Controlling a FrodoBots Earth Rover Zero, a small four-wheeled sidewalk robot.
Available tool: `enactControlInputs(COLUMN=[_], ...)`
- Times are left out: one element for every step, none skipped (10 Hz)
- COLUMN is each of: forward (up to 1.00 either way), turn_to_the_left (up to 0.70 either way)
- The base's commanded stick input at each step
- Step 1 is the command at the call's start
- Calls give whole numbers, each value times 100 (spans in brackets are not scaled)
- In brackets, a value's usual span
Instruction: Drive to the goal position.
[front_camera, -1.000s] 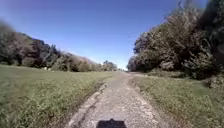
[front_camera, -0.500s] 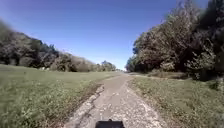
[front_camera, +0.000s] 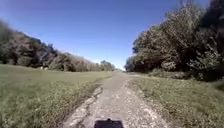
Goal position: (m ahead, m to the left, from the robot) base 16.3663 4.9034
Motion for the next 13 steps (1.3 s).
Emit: enactControlInputs(forward=[50,50,50,50,50,50,50,50,50,50,50,50,50], turn_to_the_left=[0,0,0,0,0,0,0,0,0,0,0,0,0])
